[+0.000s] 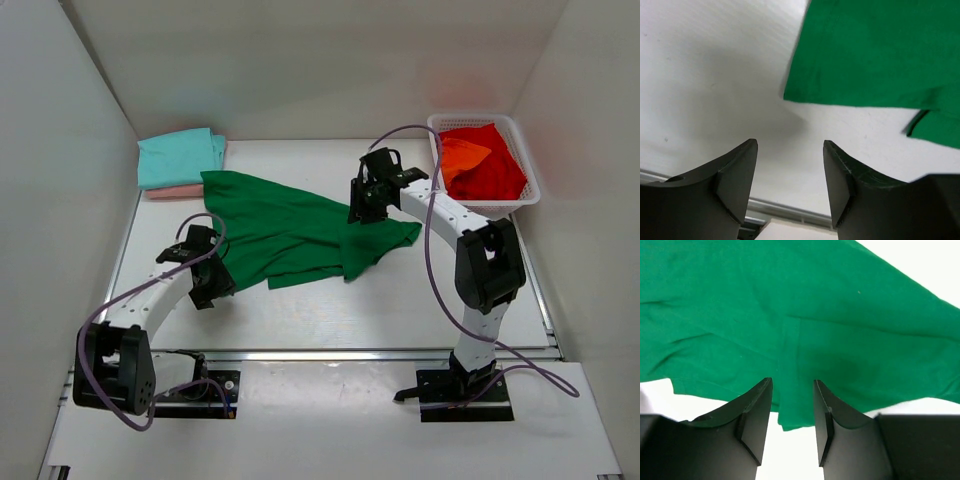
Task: Fold and stack the t-shirts
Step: Flatten out the tshirt
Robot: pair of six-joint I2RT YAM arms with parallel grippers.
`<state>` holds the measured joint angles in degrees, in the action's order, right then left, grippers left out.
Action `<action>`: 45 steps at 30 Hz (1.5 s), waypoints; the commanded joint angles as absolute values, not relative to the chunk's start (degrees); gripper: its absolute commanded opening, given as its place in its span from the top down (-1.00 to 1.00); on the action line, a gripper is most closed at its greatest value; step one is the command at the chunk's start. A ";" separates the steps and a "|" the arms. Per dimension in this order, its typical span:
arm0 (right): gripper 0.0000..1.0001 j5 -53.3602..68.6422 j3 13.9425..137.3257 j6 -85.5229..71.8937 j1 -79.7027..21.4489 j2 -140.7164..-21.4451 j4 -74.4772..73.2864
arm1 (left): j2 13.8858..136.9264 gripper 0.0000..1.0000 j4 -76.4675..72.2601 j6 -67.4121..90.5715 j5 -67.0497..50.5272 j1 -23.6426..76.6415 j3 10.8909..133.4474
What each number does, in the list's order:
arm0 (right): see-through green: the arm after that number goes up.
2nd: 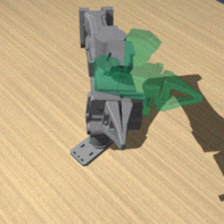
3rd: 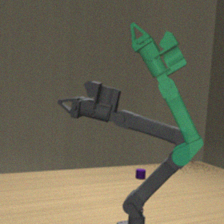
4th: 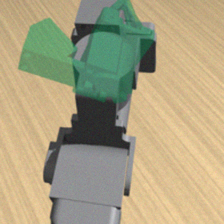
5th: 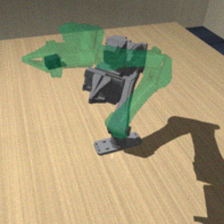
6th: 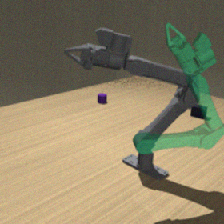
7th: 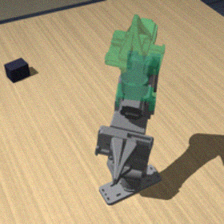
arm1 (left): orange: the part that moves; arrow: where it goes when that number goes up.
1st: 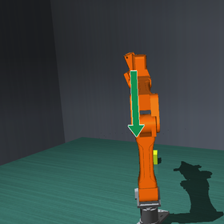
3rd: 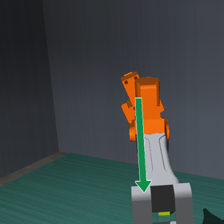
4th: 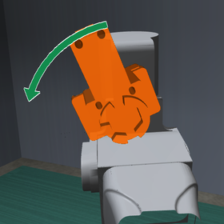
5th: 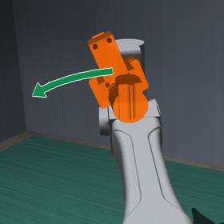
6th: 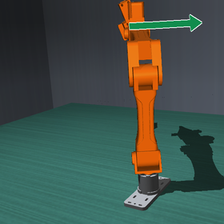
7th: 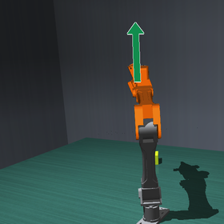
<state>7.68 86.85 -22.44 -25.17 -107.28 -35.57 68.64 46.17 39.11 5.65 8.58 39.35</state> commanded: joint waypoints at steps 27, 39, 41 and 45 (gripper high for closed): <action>0.28 9.93 88.94 -21.01 -24.61 -112.23 -34.28 | 86.40 1.00 29.71 42.28 10.11 7.82 40.87; 0.24 10.46 96.23 -23.64 -28.65 -120.84 -35.77 | 84.90 1.00 29.27 42.37 6.51 9.75 40.26; 0.22 8.45 98.08 -23.91 -28.83 -122.43 -37.17 | 84.73 1.00 29.18 42.45 6.86 9.93 40.17; 0.27 2.22 103.18 -24.26 -29.26 -126.47 -43.84 | 84.29 1.00 29.00 42.28 6.50 9.50 39.38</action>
<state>8.36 98.94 -23.31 -28.97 -124.64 -39.27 83.88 27.99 42.02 8.93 9.30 41.71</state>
